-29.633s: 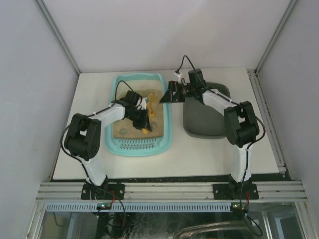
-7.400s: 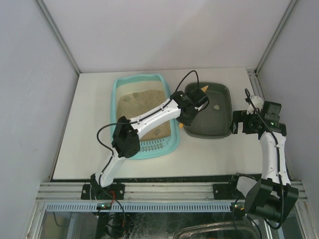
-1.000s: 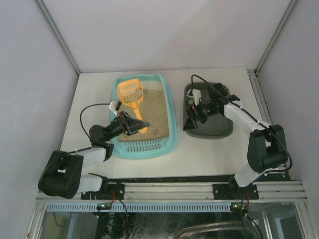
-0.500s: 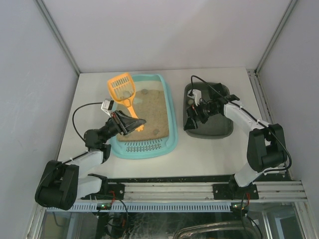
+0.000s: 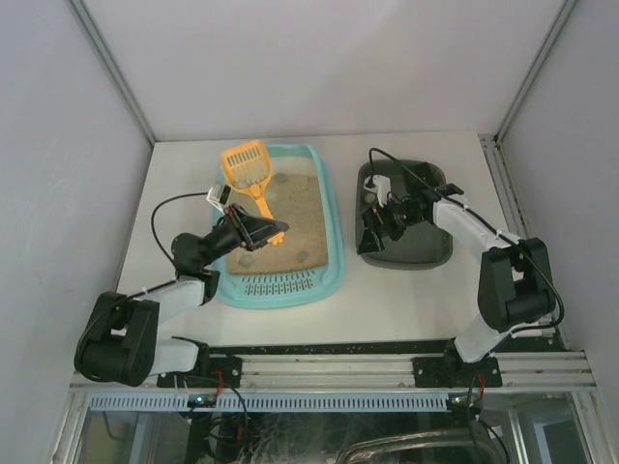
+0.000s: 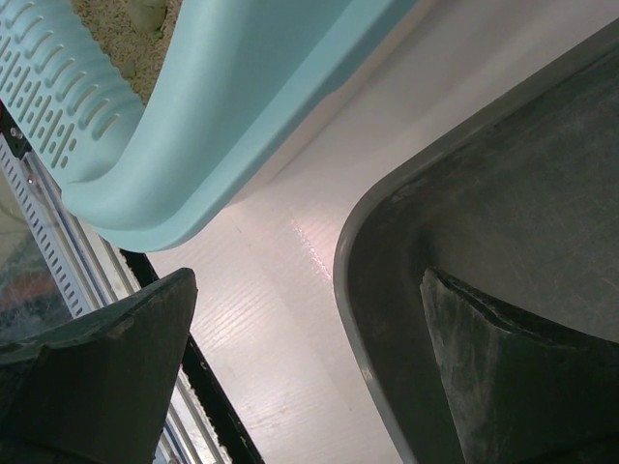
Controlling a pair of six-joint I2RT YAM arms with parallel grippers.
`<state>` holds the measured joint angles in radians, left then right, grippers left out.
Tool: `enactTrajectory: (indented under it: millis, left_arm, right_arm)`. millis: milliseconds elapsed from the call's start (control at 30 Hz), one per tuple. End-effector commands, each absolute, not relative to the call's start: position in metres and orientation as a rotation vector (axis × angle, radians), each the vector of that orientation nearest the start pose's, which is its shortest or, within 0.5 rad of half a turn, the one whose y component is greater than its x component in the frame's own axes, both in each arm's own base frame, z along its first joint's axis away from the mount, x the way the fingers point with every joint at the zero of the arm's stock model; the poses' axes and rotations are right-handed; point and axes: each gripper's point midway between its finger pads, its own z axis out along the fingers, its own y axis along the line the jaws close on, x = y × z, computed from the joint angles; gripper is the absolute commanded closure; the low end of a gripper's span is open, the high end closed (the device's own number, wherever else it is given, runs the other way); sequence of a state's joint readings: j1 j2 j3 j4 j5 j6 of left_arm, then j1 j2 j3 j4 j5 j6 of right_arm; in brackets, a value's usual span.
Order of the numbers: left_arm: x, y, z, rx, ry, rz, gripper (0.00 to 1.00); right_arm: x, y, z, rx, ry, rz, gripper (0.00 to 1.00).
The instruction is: Clean the litter box
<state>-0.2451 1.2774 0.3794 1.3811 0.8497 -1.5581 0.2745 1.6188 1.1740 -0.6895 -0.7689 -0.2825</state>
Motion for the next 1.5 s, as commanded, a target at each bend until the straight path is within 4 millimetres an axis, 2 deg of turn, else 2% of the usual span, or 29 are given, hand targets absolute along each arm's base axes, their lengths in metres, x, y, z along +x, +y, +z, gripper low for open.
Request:
enactTrajectory:
  millis: [0,33,100,133,167,200,300,333,433,500,533,667,800,900,1000,1133,1267,1400,1467]
  left_arm:
    - [0.256,-0.222,0.273,-0.104,1.629,-1.918,1.0]
    - [0.264,-0.223,0.26,-0.158,1.701,-1.879,1.0]
    - [0.275,-0.22,0.221,-0.264,1.923,-1.689,1.0]
    - [0.275,-0.218,0.218,-0.242,1.944,-1.601,1.0]
    - [0.273,-0.218,0.219,-0.228,1.959,-1.561,1.0]
    - [0.268,-0.222,0.227,-0.19,1.951,-1.6,1.0]
    - [0.252,-0.232,0.274,-0.115,1.765,-1.864,1.0]
    - [0.248,-0.236,0.282,-0.086,1.747,-1.899,1.0]
    - [0.248,-0.248,0.291,-0.017,1.797,-1.837,1.0]
    - [0.253,-0.256,0.288,0.015,1.885,-1.722,1.0]
    - [0.256,-0.258,0.285,0.025,1.929,-1.671,1.0]
    - [0.27,-0.27,0.278,0.095,2.063,-1.515,1.0]
    - [0.287,-0.292,0.285,0.157,2.116,-1.437,1.0]
    - [0.295,-0.32,0.284,0.229,2.167,-1.4,1.0]
    - [0.301,-0.347,0.276,0.301,2.226,-1.323,1.0]
    - [0.308,-0.379,0.259,0.413,2.311,-1.15,1.0]
    - [0.309,-0.407,0.229,0.537,2.418,-0.94,1.0]
    - [0.308,-0.423,0.19,0.669,2.51,-0.652,1.0]
    - [0.308,-0.433,0.183,0.698,2.508,-0.593,1.0]
  right_arm:
    - [0.295,0.198,0.125,-0.93,2.338,1.0,0.0]
    - [0.295,0.198,0.124,-0.93,2.339,0.997,0.0]
    - [0.296,0.197,0.124,-0.931,2.341,0.992,0.0]
    - [0.296,0.197,0.123,-0.932,2.341,0.992,0.0]
    - [0.295,0.197,0.124,-0.938,2.337,0.993,0.0]
    - [0.295,0.197,0.124,-0.941,2.334,0.996,0.0]
    - [0.296,0.196,0.124,-0.945,2.333,0.987,0.0]
    - [0.296,0.196,0.124,-0.948,2.333,0.978,0.0]
    - [0.301,0.191,0.125,-0.953,2.34,0.927,0.0]
    - [0.301,0.183,0.129,-0.973,2.352,0.903,0.0]
    - [0.304,0.179,0.139,-0.964,2.34,0.912,0.0]
    - [0.312,0.145,0.186,-0.814,2.224,0.981,0.0]
    - [0.321,0.084,0.236,-0.537,2.073,1.034,0.0]
    - [0.325,0.05,0.256,-0.39,1.995,0.994,0.0]
    - [0.329,0.033,0.257,-0.314,1.982,0.858,0.0]
    - [0.333,0.025,0.264,-0.278,1.974,0.761,0.0]
    - [0.333,0.018,0.272,-0.261,1.963,0.68,0.0]
    - [0.33,0.019,0.28,-0.281,1.929,0.593,0.0]
    - [0.33,0.021,0.281,-0.292,1.923,0.581,0.0]
